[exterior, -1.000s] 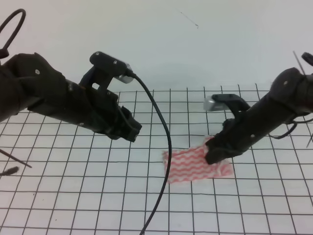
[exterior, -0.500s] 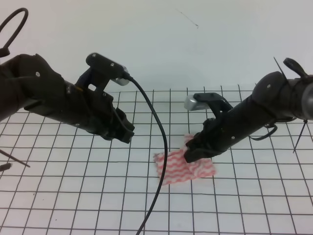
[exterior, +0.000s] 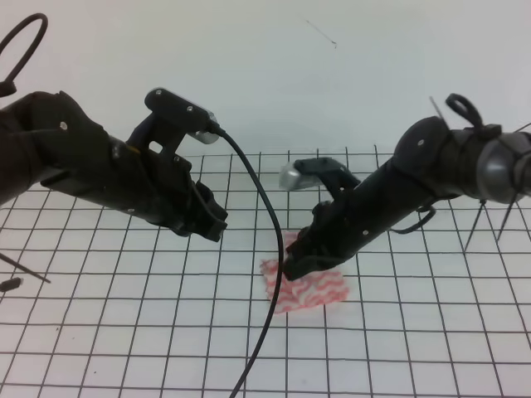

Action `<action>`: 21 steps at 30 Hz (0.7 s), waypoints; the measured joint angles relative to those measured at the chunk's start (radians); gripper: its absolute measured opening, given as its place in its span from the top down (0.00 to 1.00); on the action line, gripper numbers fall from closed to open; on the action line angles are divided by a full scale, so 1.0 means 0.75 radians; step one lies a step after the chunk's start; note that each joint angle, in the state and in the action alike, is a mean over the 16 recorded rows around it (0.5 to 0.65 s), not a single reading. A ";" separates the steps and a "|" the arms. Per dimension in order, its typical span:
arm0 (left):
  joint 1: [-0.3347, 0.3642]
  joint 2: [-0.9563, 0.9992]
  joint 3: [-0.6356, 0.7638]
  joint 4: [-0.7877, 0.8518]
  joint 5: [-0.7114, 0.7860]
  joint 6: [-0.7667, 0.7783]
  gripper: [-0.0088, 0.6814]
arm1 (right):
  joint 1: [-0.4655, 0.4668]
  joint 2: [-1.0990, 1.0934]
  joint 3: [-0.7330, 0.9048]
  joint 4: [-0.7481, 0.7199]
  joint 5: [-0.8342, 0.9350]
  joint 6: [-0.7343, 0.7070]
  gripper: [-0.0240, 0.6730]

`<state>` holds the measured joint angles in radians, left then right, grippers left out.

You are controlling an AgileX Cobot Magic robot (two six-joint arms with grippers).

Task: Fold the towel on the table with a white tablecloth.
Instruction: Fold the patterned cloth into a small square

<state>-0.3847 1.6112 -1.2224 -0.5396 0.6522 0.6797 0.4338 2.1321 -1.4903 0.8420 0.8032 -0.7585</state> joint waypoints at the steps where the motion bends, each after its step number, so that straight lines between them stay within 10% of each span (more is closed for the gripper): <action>1: 0.000 0.000 0.000 0.000 0.001 0.000 0.76 | 0.004 0.007 -0.006 0.000 0.004 0.000 0.94; 15: 0.000 0.000 0.000 0.000 0.013 0.000 0.76 | 0.022 0.050 -0.033 0.137 0.087 -0.172 0.60; 21: 0.000 0.000 0.000 0.003 0.015 0.000 0.76 | 0.009 0.035 -0.034 0.233 0.128 -0.304 0.62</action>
<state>-0.3847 1.6112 -1.2224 -0.5376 0.6633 0.6797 0.4407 2.1581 -1.5154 1.0170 0.8990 -0.9867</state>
